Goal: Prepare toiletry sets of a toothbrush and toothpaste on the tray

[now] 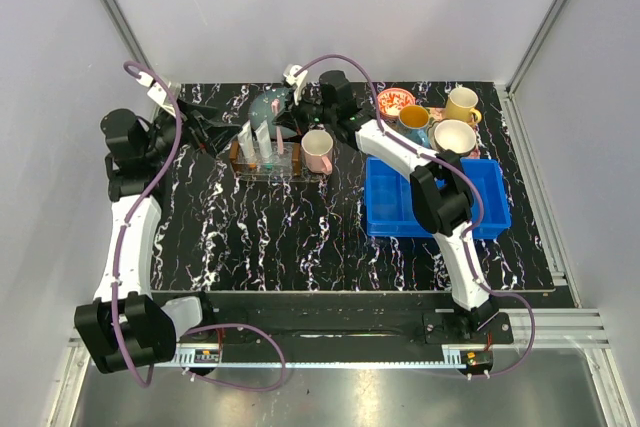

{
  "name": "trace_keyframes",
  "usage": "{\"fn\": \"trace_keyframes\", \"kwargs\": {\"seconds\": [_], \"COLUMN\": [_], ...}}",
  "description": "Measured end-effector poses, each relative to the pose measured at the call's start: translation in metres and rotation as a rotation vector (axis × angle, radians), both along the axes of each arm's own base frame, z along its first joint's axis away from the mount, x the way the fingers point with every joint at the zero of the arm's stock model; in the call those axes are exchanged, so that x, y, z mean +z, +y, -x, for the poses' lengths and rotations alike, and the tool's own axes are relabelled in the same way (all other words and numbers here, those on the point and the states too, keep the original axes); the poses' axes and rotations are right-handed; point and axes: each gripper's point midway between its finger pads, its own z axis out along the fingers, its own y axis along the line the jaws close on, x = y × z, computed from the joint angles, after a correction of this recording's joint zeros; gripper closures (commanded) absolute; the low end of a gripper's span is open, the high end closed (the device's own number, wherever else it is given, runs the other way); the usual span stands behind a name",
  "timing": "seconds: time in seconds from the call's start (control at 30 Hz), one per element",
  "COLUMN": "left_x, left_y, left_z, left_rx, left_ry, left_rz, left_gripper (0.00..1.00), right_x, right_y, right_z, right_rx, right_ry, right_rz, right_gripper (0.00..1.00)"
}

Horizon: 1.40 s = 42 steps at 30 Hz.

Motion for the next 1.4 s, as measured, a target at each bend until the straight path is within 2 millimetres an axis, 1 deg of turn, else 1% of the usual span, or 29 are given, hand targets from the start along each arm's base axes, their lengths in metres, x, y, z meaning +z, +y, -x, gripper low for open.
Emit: {"fn": "trace_keyframes", "kwargs": {"seconds": [0.13,0.33,0.63,0.93,1.1,1.4], "left_x": [-0.003,-0.002,-0.005,-0.005,-0.005,-0.006], "left_y": [0.000,0.001,0.001,0.001,0.001,0.002], "left_z": [-0.002,-0.004,-0.008,-0.008,-0.008,-0.009], "left_rx": [-0.002,-0.004,-0.006,-0.009,-0.008,-0.005], "left_ry": [0.009,0.002,0.012,0.014,0.014,0.017], "left_rz": [0.002,0.003,0.013,0.017,0.017,0.018], "left_gripper": [0.10,0.10,0.10,0.10,0.10,0.10], "right_x": [-0.002,-0.009,-0.012,-0.034,-0.042,-0.042], "right_y": [0.000,0.000,0.000,0.001,0.001,0.001], "right_z": [-0.001,-0.003,-0.004,-0.008,-0.008,-0.008], "right_rx": [-0.001,-0.005,-0.006,-0.020,-0.023,-0.025], "right_ry": [-0.004,-0.003,-0.003,0.024,0.037,0.047], "right_rz": [0.005,0.014,0.017,0.040,0.047,0.044], "right_gripper": [1.00,1.00,1.00,1.00,1.00,1.00]}}
